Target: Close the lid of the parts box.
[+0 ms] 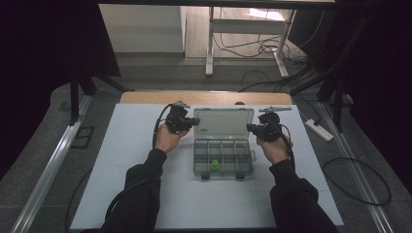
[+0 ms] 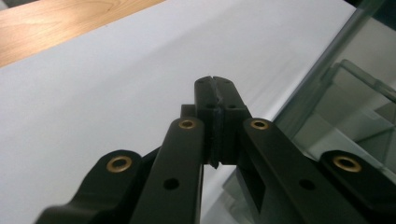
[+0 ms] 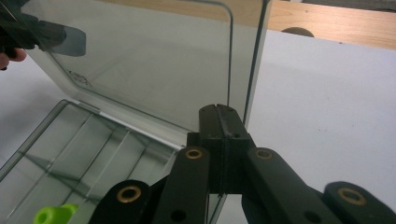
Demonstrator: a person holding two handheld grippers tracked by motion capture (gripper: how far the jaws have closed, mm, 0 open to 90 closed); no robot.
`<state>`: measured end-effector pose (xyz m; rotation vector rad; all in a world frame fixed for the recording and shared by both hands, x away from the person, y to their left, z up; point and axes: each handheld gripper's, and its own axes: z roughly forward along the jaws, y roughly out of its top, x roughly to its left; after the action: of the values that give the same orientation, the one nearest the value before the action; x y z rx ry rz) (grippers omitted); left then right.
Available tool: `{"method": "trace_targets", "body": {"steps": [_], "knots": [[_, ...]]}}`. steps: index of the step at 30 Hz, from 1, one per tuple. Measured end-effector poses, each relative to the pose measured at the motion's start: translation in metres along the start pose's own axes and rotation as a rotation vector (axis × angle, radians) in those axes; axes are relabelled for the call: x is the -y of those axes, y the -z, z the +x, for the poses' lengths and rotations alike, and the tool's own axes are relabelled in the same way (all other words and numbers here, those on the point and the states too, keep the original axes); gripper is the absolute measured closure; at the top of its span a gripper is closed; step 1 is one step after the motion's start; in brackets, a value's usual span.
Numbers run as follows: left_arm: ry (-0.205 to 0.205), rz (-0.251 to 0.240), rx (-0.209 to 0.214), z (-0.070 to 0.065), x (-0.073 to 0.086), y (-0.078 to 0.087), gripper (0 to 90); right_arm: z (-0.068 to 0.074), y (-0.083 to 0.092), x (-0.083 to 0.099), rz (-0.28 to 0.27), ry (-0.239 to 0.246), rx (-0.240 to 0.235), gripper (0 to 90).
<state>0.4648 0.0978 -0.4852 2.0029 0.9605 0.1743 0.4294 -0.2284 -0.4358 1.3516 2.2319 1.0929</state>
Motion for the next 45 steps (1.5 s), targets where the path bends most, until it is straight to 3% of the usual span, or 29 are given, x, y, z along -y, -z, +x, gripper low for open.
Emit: {"method": "trace_targets", "body": {"steps": [15, 34, 45], "knots": [[-0.059, -0.014, 0.016, -0.022, 0.006, 0.022, 89.6, 0.01, 0.021, 0.011, -0.008, 0.051, -0.061, 89.5], [-0.063, -0.004, 0.036, -0.043, 0.013, 0.052, 89.5, 0.019, 0.04, 0.029, 0.018, 0.073, -0.118, 89.5], [-0.096, 0.017, 0.031, -0.061, 0.021, 0.061, 89.2, 0.023, 0.047, 0.047, 0.053, 0.074, -0.152, 89.5]]}}
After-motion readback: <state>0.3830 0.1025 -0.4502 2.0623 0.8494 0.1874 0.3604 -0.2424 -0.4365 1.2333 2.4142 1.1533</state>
